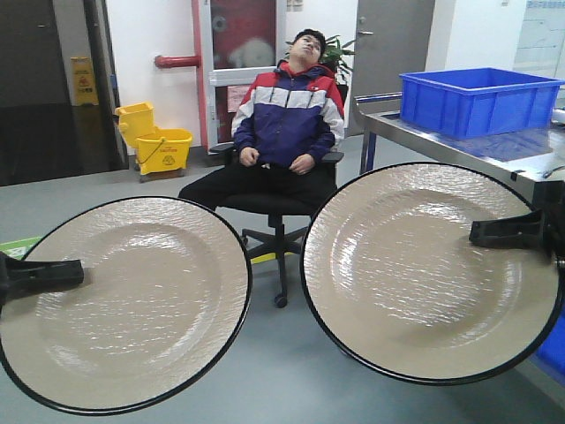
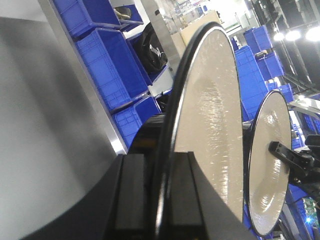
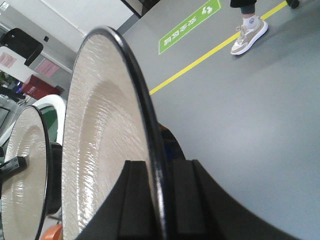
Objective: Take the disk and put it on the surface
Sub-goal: 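Hold both plates while the base drives to the steel table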
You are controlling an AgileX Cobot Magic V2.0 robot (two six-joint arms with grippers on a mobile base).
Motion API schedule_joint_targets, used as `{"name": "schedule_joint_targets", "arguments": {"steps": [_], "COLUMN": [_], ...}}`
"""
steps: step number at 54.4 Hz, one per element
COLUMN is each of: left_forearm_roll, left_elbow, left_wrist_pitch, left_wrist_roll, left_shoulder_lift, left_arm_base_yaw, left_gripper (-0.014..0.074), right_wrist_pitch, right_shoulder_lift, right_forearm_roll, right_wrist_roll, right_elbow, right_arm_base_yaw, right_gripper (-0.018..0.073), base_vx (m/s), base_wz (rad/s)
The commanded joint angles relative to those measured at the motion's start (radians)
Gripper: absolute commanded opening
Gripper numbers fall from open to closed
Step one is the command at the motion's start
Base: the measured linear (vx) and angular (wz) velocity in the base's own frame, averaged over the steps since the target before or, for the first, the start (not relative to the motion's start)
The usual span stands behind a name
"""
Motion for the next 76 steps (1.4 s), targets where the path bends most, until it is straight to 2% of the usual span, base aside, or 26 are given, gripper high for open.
{"name": "schedule_joint_targets", "arguments": {"steps": [1,43,76], "left_forearm_roll": [-0.14,-0.139,-0.14], "left_elbow": [-0.029,-0.029,-0.029], "left_wrist_pitch": [0.057,0.058,0.053], "left_wrist_roll": [-0.013,-0.013,-0.013], "left_shoulder_lift": [-0.045,-0.045,-0.045], "left_arm_base_yaw": [-0.005,-0.005,-0.005], "left_gripper": [-0.0001,-0.0001,-0.0001], "right_wrist_pitch": [-0.012,-0.009,-0.013], "right_shoulder_lift": [-0.036,-0.036,-0.036], "right_forearm_roll": [0.13,0.13,0.13], "right_wrist_roll": [0.002,0.0,0.0], "right_elbow": [-0.032,-0.032,-0.032], "right_arm_base_yaw": [-0.004,-0.004,-0.004], "right_gripper": [-0.0009,-0.0009,-0.0009], "base_vx": [0.35,0.45,0.49], "base_wz": [-0.15,-0.08,-0.51]}}
